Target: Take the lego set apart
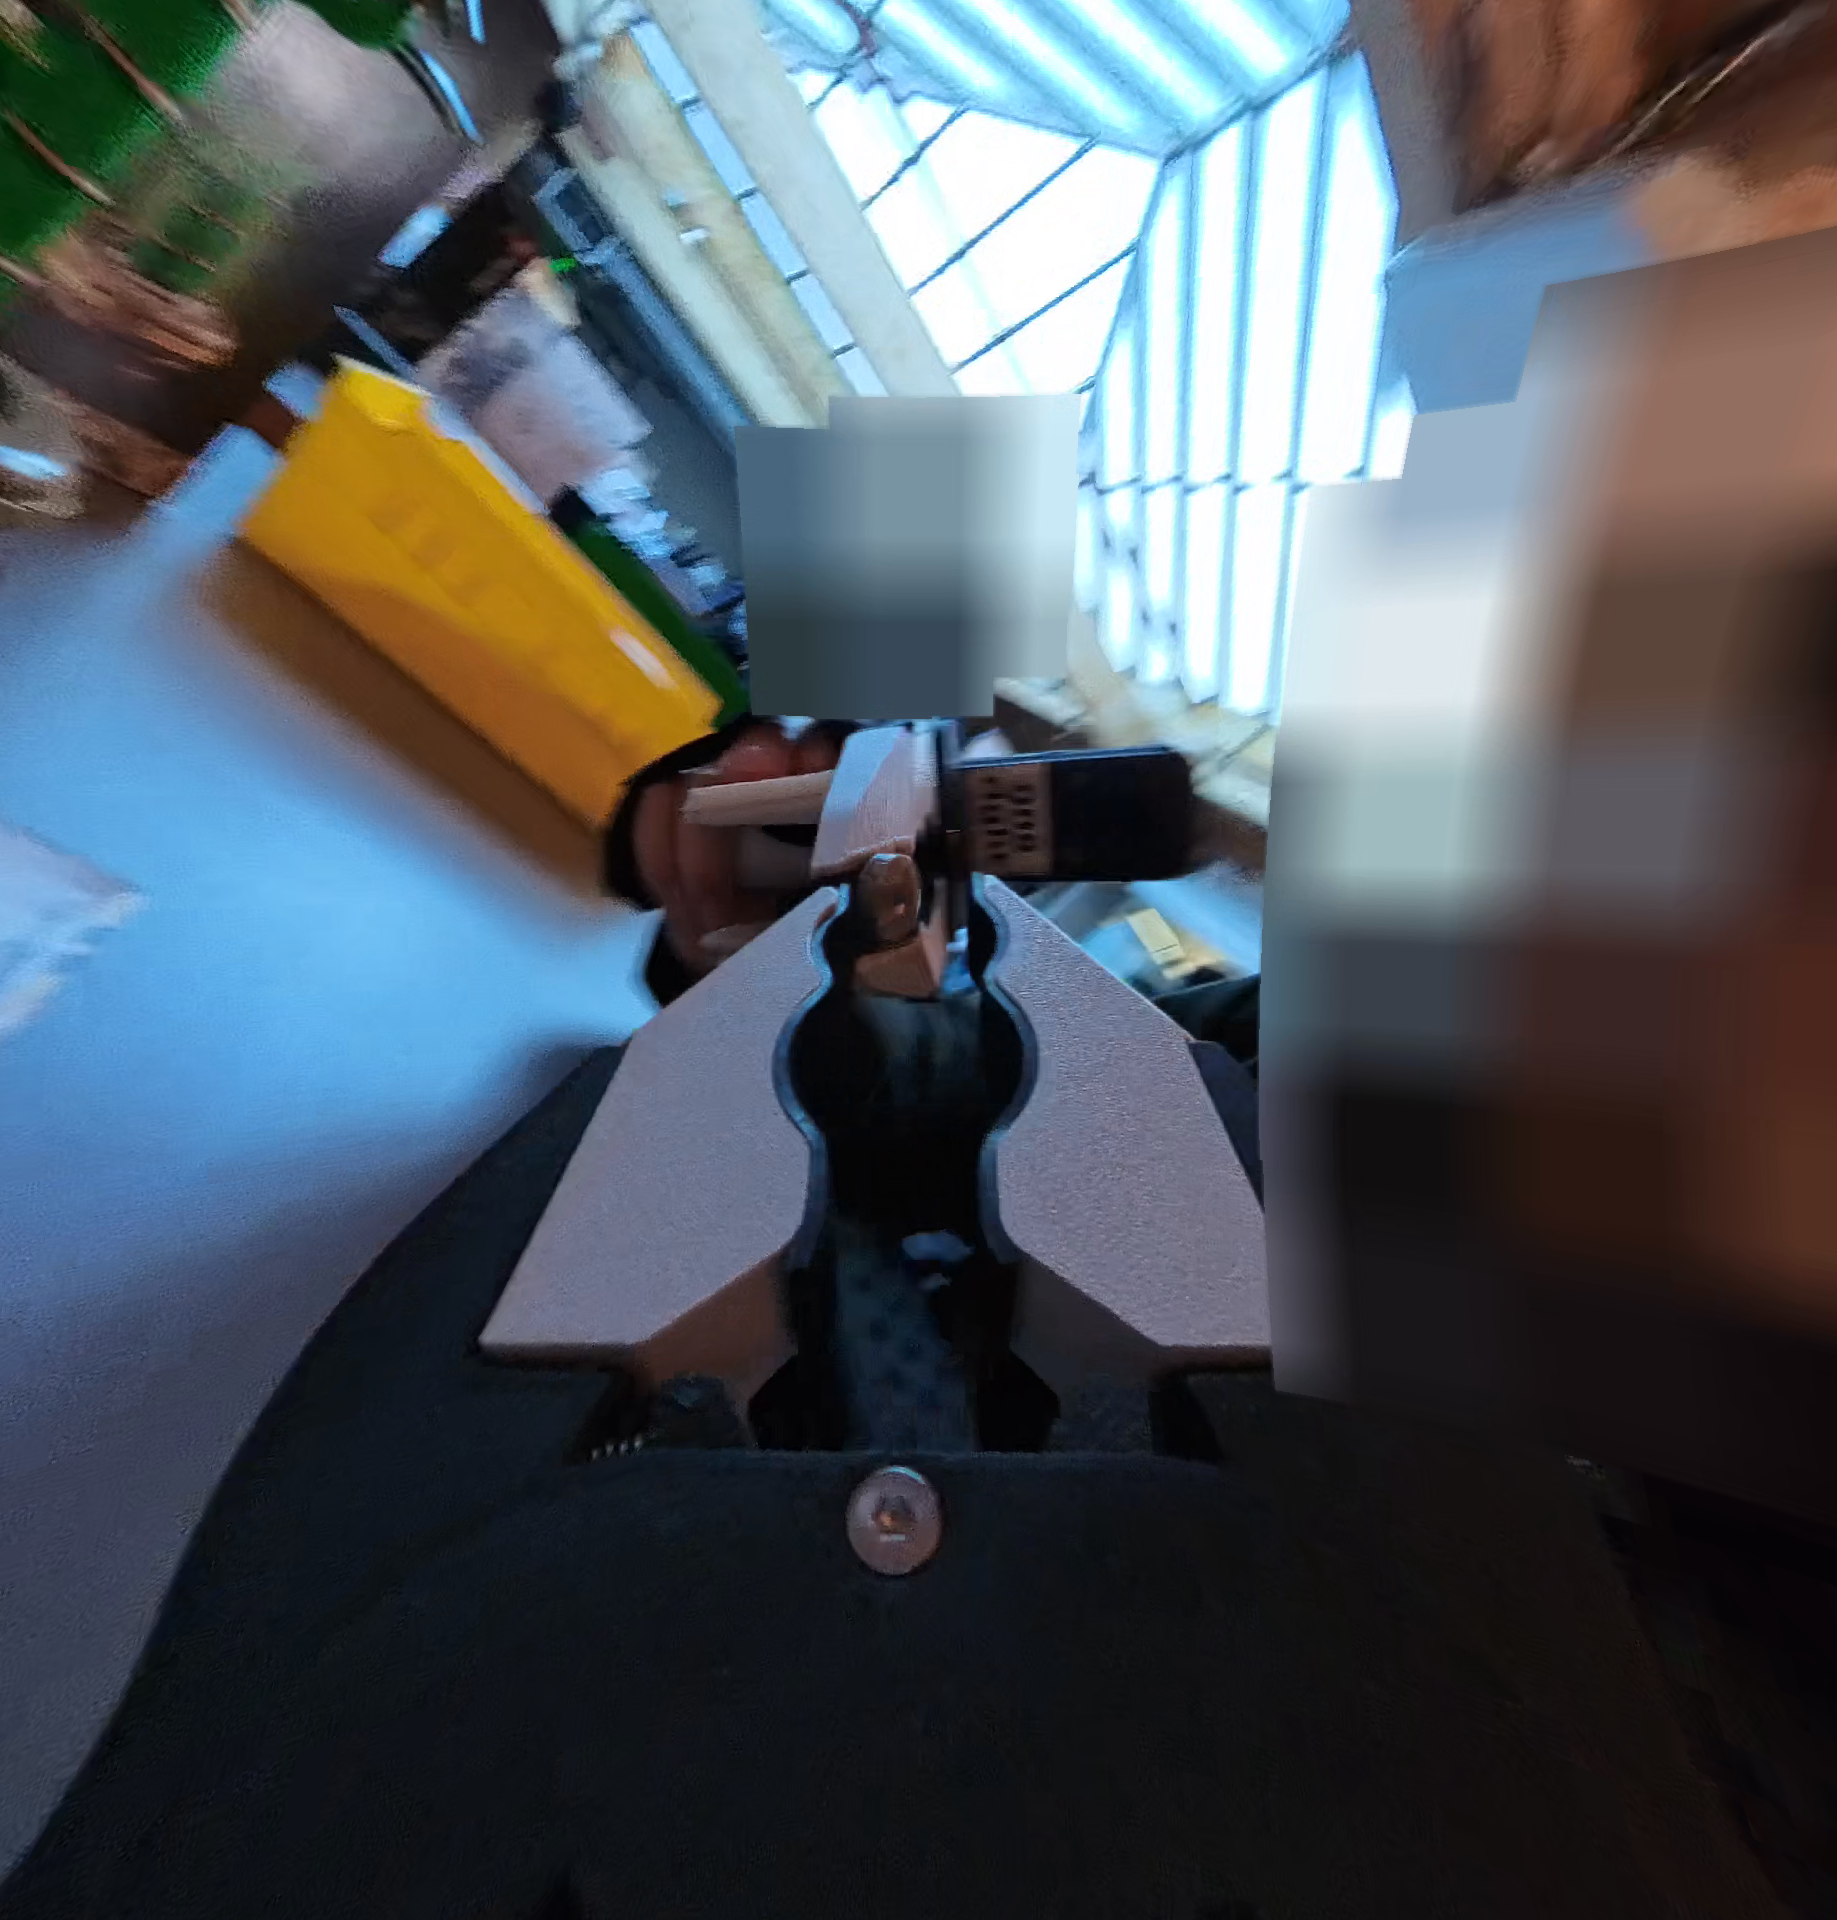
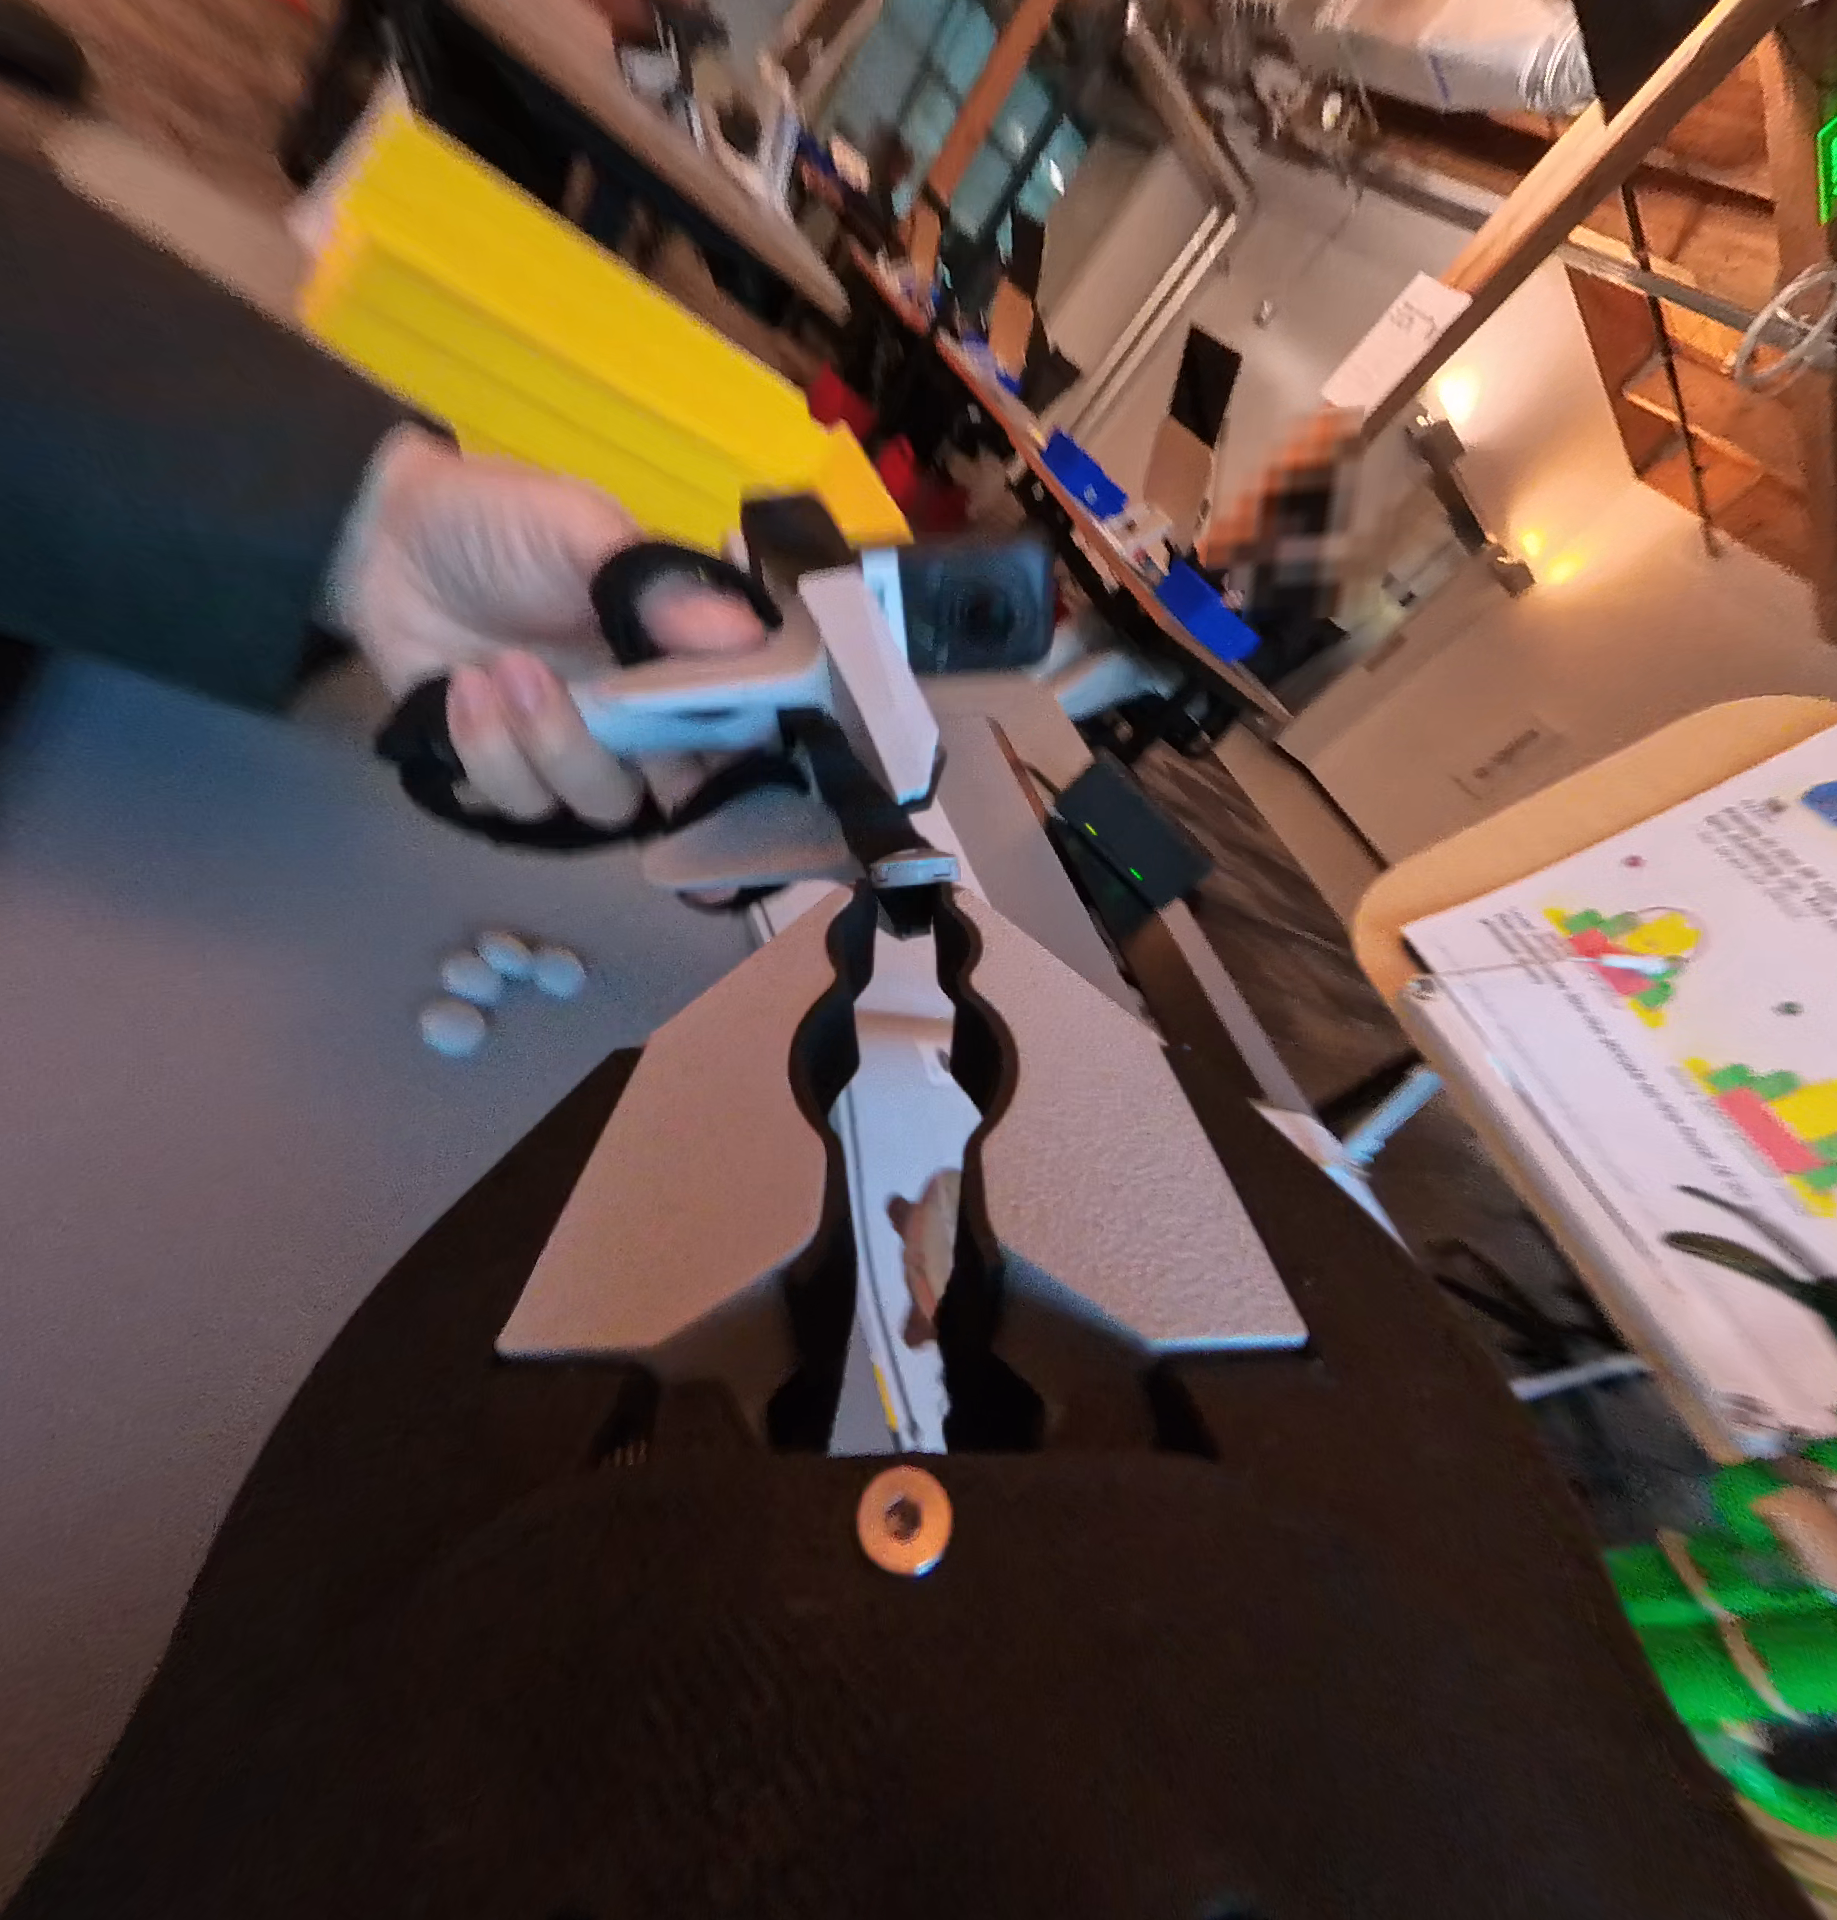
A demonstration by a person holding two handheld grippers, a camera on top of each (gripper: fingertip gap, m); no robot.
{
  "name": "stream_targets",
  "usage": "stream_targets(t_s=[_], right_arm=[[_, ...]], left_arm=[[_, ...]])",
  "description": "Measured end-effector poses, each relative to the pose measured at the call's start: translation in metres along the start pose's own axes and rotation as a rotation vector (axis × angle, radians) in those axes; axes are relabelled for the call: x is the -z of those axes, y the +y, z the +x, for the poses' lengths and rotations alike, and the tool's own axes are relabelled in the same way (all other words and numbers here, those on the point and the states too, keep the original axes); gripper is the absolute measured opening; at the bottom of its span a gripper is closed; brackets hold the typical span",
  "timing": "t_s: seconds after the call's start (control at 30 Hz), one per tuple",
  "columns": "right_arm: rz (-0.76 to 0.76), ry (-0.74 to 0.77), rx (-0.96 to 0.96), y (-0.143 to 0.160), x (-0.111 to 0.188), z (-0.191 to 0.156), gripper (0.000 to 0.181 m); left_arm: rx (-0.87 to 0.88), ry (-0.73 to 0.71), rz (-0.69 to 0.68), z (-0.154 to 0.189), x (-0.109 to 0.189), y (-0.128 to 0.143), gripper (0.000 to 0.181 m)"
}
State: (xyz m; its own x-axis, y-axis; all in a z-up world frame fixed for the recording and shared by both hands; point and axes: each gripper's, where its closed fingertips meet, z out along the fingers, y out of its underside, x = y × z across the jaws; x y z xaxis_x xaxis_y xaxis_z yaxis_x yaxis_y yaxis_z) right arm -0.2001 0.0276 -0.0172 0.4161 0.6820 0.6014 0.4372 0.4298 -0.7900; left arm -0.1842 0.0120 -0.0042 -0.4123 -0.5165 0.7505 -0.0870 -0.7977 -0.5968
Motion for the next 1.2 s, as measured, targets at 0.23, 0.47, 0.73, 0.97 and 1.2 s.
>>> stream_targets(t_s=[0.23,0.47,0.73,0.97,1.2], right_arm=[[-0.106,0.062,0.148,0.009,-0.006,-0.001,0.01],[-0.088,0.084,0.175,0.006,-0.006,-0.001,0.011],[0.046,0.08,0.17,-0.017,0.002,-0.003,0.017],[0.062,0.044,0.154,-0.018,0.004,-0.006,0.015],[0.075,-0.023,0.074,-0.019,0.006,-0.01,0.015]], left_arm=[[-0.406,-0.308,-0.135,-0.014,0.003,0.008,0.024],[-0.382,-0.307,-0.118,-0.017,0.004,0.006,0.013],[-0.251,-0.159,-0.096,-0.001,0.001,0.007,0.013],[-0.197,-0.123,-0.118,0.0,0.0,0.012,0.013],[-0.192,-0.104,-0.141,0.002,-0.002,0.016,0.013]])
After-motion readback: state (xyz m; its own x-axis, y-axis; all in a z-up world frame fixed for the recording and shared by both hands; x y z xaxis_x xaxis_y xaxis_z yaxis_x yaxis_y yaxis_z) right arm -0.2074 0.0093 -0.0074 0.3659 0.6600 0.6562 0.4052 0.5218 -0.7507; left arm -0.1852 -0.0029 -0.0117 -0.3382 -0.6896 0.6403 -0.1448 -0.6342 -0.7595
